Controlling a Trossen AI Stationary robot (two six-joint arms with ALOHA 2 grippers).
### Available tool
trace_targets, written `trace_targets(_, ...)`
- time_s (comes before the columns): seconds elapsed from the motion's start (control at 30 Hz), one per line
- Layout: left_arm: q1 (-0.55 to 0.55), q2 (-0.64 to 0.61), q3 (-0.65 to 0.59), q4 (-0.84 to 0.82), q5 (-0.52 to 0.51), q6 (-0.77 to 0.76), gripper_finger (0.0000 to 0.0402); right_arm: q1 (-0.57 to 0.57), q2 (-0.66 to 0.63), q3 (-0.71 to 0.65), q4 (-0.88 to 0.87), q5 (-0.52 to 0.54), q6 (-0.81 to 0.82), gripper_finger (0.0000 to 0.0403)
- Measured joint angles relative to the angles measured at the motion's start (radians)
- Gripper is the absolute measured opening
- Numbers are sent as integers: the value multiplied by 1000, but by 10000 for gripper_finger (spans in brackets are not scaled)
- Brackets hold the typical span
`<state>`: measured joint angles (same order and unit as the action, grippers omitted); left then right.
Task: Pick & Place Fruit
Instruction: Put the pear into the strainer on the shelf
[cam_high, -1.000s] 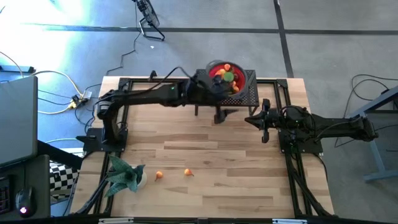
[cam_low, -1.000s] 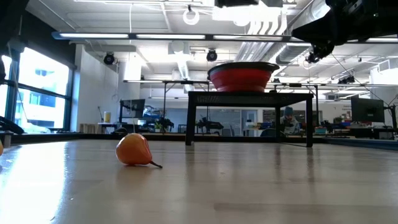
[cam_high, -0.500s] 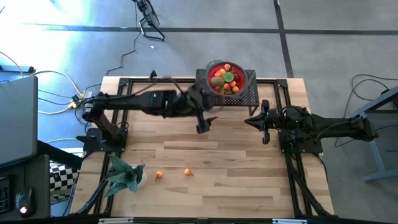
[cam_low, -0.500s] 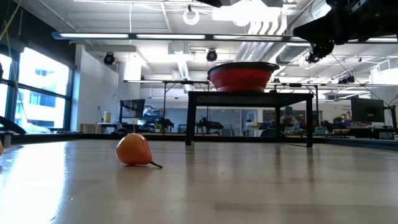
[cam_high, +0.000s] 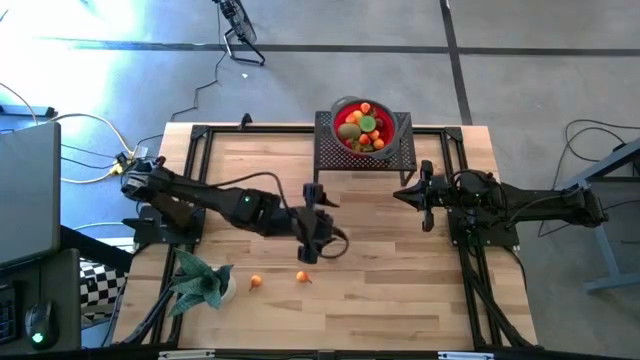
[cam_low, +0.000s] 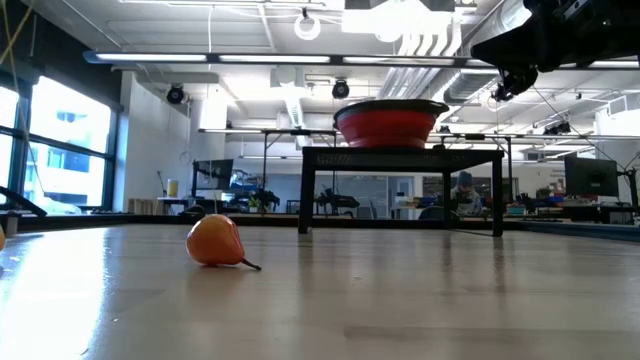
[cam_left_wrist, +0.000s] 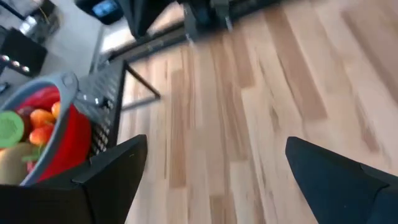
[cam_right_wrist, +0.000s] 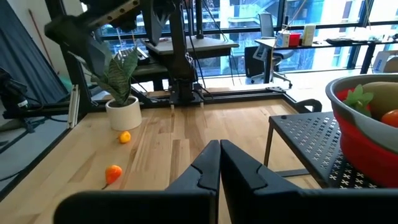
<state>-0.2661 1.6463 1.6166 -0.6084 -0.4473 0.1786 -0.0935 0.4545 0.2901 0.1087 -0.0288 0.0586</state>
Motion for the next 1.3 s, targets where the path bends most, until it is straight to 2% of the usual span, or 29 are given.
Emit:
trace_targets(0.3, -11, -161, -372, 437, 167, 28, 377, 0, 3, 0, -7, 0, 26, 5)
trace_targets(0.43, -10, -225, -524, 574, 184, -25, 377, 0, 3, 0, -26, 0, 50, 5)
trace_targets(0.5, -12, -267, -581, 562, 188, -53, 377, 0, 3, 0, -27, 3, 49, 5)
trace_targets(0.57, -17, -284, -597, 592, 212, -76, 377, 0, 3, 0, -29, 3, 48, 5)
trace_targets(0.63, -17, -311, -616, 535, 215, -115, 377, 0, 3, 0, -25, 3, 47, 5)
trace_targets(0.9, -18, -303, -612, 549, 233, -242, 377, 0, 3, 0, -25, 3, 50, 5)
trace_targets(1.0, -23, -298, -613, 547, 280, -311, 377, 0, 3, 0, -25, 3, 50, 5)
trace_targets(1.3, -22, -295, -612, 547, 283, -318, 377, 0, 3, 0, -29, 1, 54, 5)
